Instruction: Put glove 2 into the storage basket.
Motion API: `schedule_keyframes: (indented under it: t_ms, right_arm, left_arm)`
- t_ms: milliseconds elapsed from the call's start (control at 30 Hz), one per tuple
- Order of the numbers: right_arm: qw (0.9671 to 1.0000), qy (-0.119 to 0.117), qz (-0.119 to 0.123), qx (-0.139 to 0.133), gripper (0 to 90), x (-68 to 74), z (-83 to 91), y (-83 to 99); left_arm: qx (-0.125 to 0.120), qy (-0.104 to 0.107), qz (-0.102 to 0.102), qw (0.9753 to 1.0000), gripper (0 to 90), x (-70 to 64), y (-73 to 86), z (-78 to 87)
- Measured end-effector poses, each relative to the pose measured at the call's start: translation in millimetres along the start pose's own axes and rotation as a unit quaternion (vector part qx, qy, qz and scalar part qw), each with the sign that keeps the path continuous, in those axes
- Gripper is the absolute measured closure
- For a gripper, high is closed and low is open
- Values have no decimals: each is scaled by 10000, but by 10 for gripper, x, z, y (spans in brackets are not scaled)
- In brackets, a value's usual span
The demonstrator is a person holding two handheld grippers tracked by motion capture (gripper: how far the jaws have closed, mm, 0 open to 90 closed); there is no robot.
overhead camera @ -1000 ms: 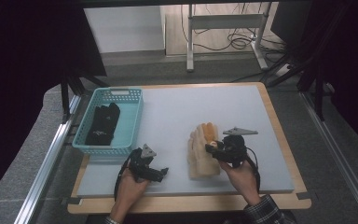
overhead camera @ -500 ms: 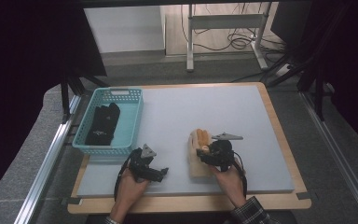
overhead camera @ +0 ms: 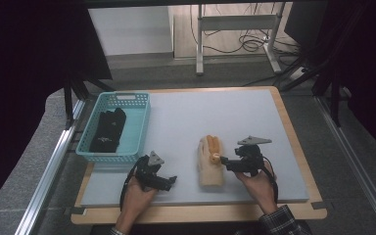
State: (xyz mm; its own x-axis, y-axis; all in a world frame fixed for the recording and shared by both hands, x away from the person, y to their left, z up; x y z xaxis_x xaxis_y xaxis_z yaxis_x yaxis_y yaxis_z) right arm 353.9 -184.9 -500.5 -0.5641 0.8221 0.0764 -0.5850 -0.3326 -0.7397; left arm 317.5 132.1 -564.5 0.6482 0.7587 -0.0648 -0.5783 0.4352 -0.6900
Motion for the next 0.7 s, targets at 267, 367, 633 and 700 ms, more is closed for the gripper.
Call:
schedule_keyframes:
  t_ms: [267,367,633,700]
  right_arm:
    - [9990,-167,388,174,751,-34,53,213]
    - [9967,-406,599,356,833,50,-5,327]
    - [9939,-617,807,433,846,233,-128,372]
    - [9936,-637,832,424,846,257,-141,366]
  left_arm:
    - [-3,1,3,10000,2,0,0,0]
    - [-4,0,3,10000,2,-1,0,0]
    - [-12,10,7,10000,2,1,0,-1]
    - [-13,10,8,10000,2,1,0,-1]
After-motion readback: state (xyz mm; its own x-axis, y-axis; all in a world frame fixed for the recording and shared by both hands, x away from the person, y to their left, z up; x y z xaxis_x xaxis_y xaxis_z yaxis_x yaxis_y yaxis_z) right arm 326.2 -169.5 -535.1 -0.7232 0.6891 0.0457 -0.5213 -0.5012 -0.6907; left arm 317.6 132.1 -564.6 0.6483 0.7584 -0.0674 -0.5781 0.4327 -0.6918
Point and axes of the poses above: each handheld gripper's, and its own axes: z roughly backward along the jaws, y roughly out of its underside, x roughly to its left, the point moved 2 cm from there along -z, roughly forward along the jaws, and after that the axes turned 2 degrees about y, right-handed, at the moved point
